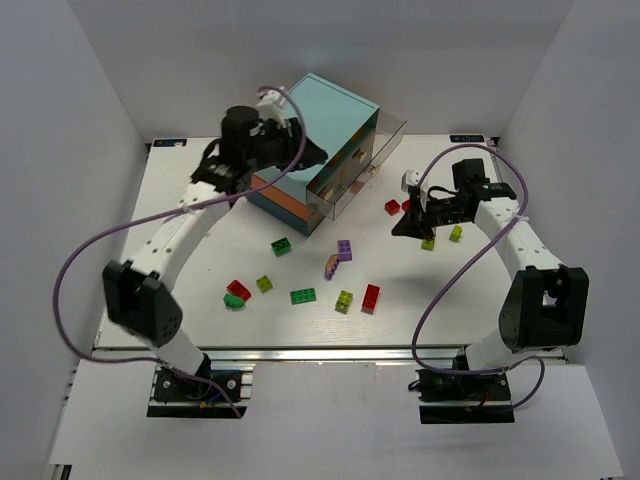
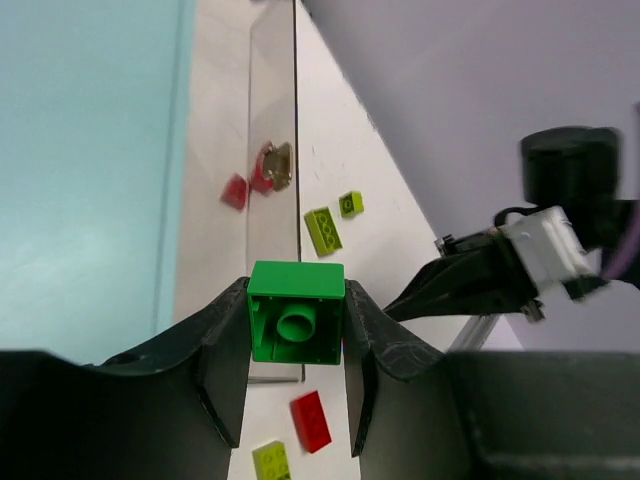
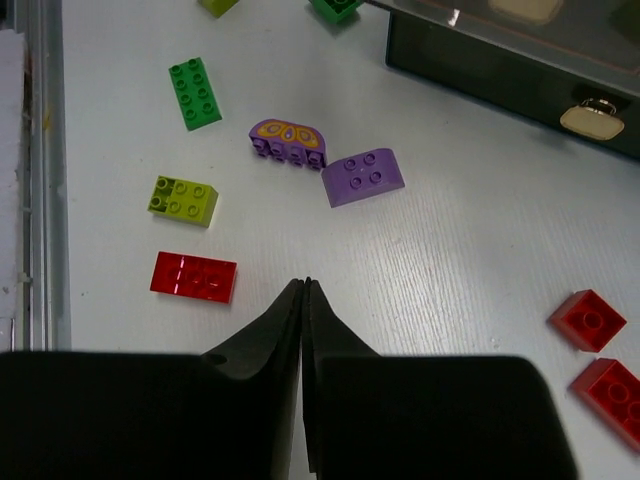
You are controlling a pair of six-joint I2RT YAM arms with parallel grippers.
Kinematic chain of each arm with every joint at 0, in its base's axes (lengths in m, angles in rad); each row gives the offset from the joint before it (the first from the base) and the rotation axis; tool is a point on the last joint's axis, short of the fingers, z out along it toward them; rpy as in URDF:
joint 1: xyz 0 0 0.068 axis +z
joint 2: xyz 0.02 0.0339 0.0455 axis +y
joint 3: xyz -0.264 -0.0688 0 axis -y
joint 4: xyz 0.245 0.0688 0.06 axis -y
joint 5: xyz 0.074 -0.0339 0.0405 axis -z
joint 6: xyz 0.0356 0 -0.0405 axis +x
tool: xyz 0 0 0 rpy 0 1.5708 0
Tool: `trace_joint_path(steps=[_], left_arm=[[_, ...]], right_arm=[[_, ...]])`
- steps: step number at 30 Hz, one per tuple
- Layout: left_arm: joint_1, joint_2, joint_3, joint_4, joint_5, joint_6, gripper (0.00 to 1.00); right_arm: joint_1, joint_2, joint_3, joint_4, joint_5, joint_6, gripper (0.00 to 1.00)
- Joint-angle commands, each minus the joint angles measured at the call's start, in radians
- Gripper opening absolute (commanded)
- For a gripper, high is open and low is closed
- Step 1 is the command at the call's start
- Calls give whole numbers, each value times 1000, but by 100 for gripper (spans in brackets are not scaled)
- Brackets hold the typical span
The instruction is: Sort the legos into containers by color
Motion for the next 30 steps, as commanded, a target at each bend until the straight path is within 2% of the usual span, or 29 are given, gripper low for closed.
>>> trace_joint_path(steps=[1,5,7,8,9,10,11,14,15,18,20,22,25,26,27,28,30], left_arm=[[-76,130,127,-93,-51,13,4],[-130,205,249,-163,-163,16,11],[-153,228,281,-217,-218,22,21],[-153,245,293,-234,-240,21,27],[-164,253,312,-257,-254,22,43],[-164,257,324,-271,-274,18,50],[-173,268,332,-283,-301,19,54],[-182,285,368,-302,-341,22,66],[-182,290,390,-303,-346,22,70],[-182,297,431,-306,-363,21,73],[-182,294,483,-321,-370,15,73],[-182,262,502,-320,-390,3,71],[-182,152,456,-311,-430,-17,50],[-173,112,382,-302,-441,-25,28],[-173,69,331,-295,-440,-34,23],[-161,22,274,-294,-476,-59,19],[-161,-133,88,-301,-510,-86,19]], right_arm=[[24,-50,-9,75,-7,61,8],[32,-82,-38,123,15,112,13],[35,-92,-50,141,25,141,18],[35,-96,-55,155,37,152,24],[36,-98,-63,167,43,164,28],[36,-98,-64,176,63,202,35],[35,-99,-63,187,74,222,45],[29,-104,-69,218,115,279,56],[30,-107,-72,227,129,285,56],[29,-122,-89,230,155,287,60],[33,-136,-96,206,151,258,61],[36,-142,-98,137,102,151,63],[49,-156,-96,27,14,-84,68],[58,-158,-98,-1,-7,-151,71],[68,-158,-101,-30,-30,-225,73],[78,-155,-106,-58,-50,-370,75],[137,-143,-118,-153,-75,-522,79]])
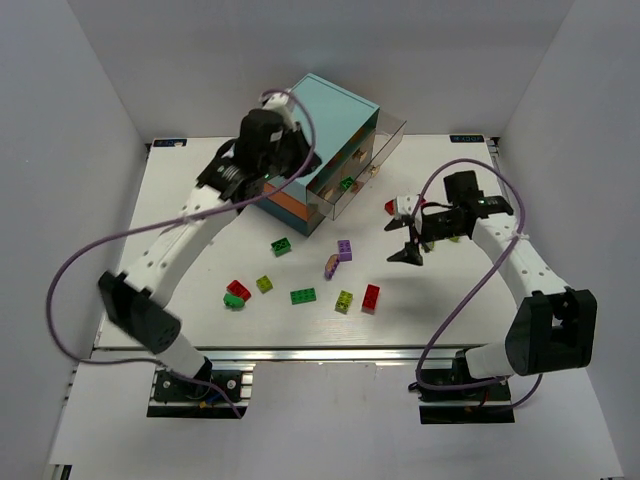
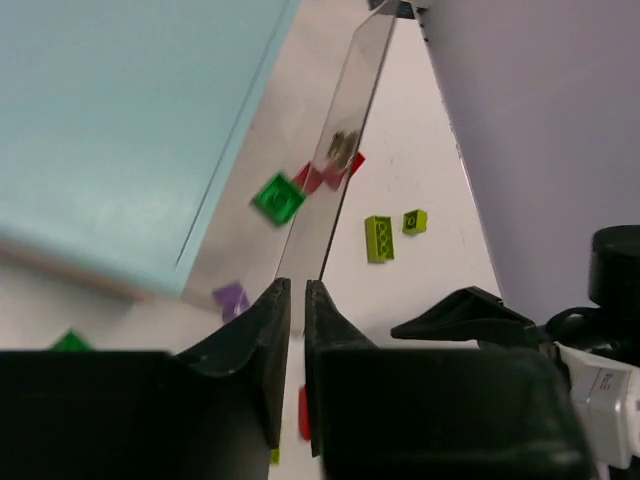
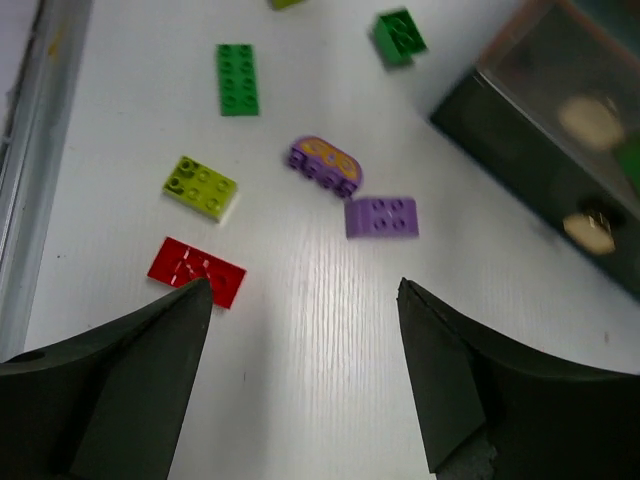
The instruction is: Sort the legos into containers by color
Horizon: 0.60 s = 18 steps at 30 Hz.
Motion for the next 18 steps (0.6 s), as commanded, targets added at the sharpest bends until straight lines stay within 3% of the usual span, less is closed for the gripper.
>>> trace_joint_path(steps=[1,2,3,5,6,9,12,18], left_arm=[[9,-254,-190,-36,-117,-84,23],[9,-353,-311,-75,-144,-105,31],[9,-403,-367,-97,-167,-130,49],[9,-552,-474,-170,-225,-217,61],[9,-603,-570,-189,-239,-251,66],[9,-786,-729,-264,-297,-366,68],[9,-930,-832,-342,-354,-455,69],[9,-1038,-927,-439,-380,-553,74]], right_arm=[[79,-1,-23,-181,-96,-414,81],[128,4,-31,-160,-87,-418,81],[183,5,-50,-130,-72,-406,81],[266,5,-77,-20,-21,-275,81],[321,5,-110,116,2,-216,81],[461,43,-118,283,91,-27,82],[579,142,-72,324,178,106,82],[699,306,57,420,310,301,82]])
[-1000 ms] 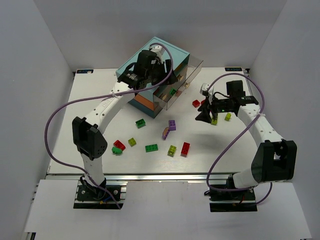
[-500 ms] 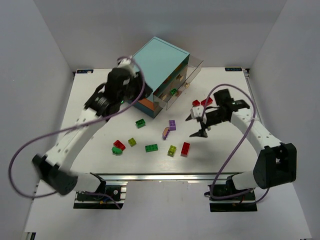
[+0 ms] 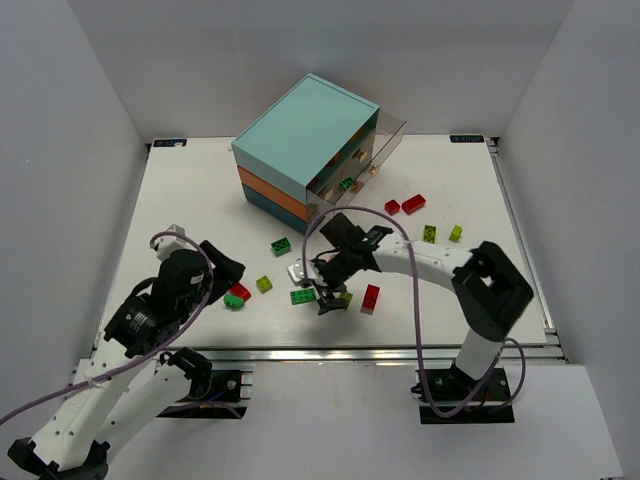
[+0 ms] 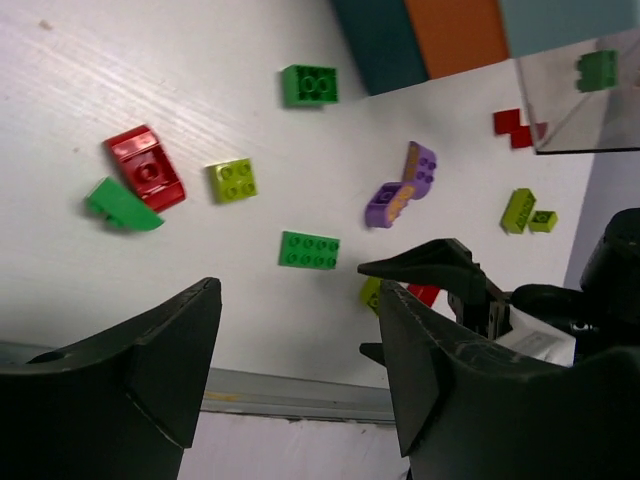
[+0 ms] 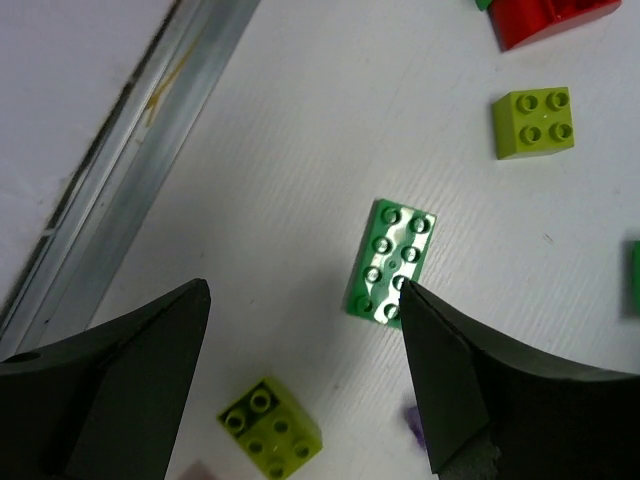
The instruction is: Sort the legos into containers by color
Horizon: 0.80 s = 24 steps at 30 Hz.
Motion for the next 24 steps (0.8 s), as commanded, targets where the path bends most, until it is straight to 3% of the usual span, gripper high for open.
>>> trace_joint_path(steps=[1,7,14,20,24], left_arm=[[3,-26,-35,-79,-52,-91,74],[3,-65,-79,-122,-62,-132,78],[3,-87,-133,-106,-62,-170,79],[3,-78,-170,-97,-72,-212,79],[3,-82,-221,-73,-72,-258,79]], right_arm=[[40,92,112,76,83,159,81],[77,224,195,123,197,288,81],[99,307,229,128,319,323,76],[102,306,169,149,398,313,58],[94,286,123,137,399,290,31]])
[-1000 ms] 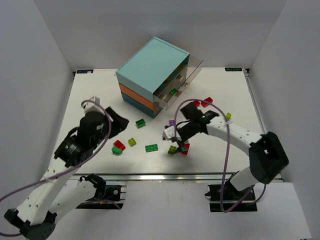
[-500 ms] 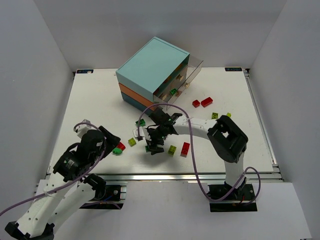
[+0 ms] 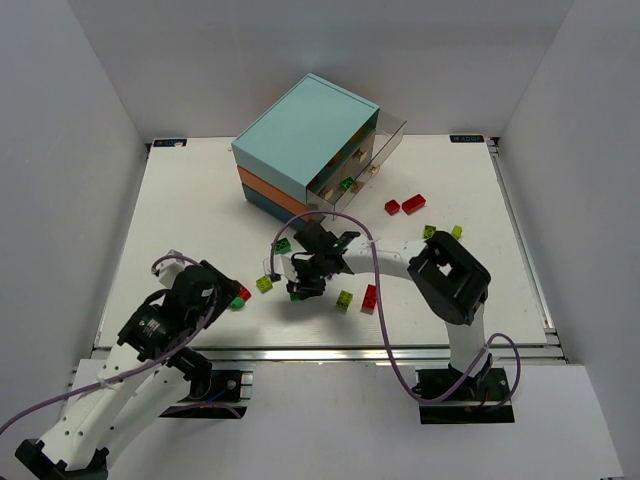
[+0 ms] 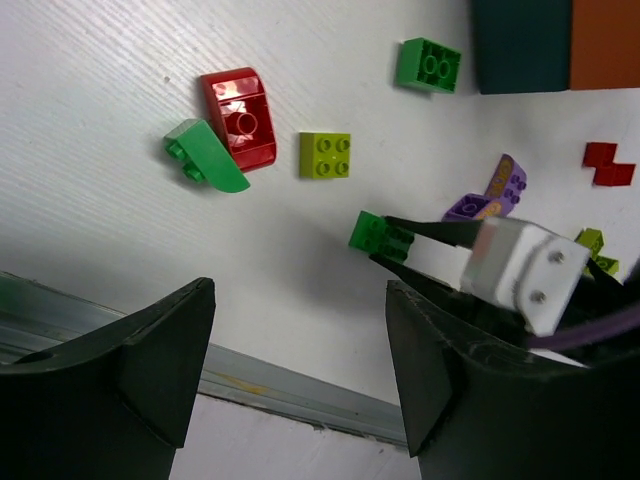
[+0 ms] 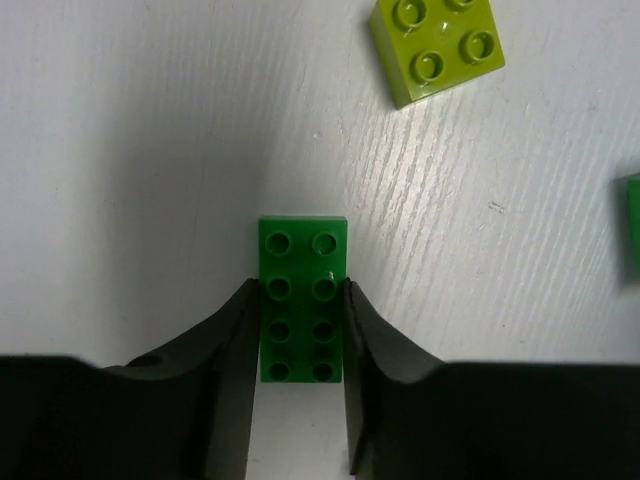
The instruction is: Sort the legos into containers by color
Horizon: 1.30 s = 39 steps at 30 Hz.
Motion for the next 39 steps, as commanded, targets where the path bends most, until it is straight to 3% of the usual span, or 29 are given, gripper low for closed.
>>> trace_joint_path(steps=[1,5,11,14,18,21,25,29,33,39], left_arm=[[3,-4,-45,30,-24,-61,79],[3,-4,-97,67,-43,-124,81],[3,16,-164,145,-100,-190,87],[3,50,-191,202,-132,-213,89],[3,129,-186,247,-126,-222,90],[3,179,-172,251,-111,-221,90],[3,191,-175,268,-106,-218,90],[3,196,-180,276,-100,-215,90],[3,196,-174,264,-102,-208,90],[3,200,-168,247,-113,-207,90]], right_arm=[[2,-15,-59,-29,54,-25,26],[-10,-91,-86,-67,-42,-55,1],[-58,-269,38,-291,-332,-83,0],[-86,-353,95,-341,-401,-68,0],[-153,-447,130,-264,-400,76,0],[-227,-493,161,-121,-300,269,0],[-329,-441,271,-16,-138,447,0],[-446,-325,475,-35,-131,497,0],[-494,-219,568,-50,-139,488,0],[-515,-159,566,-62,-156,448,0]])
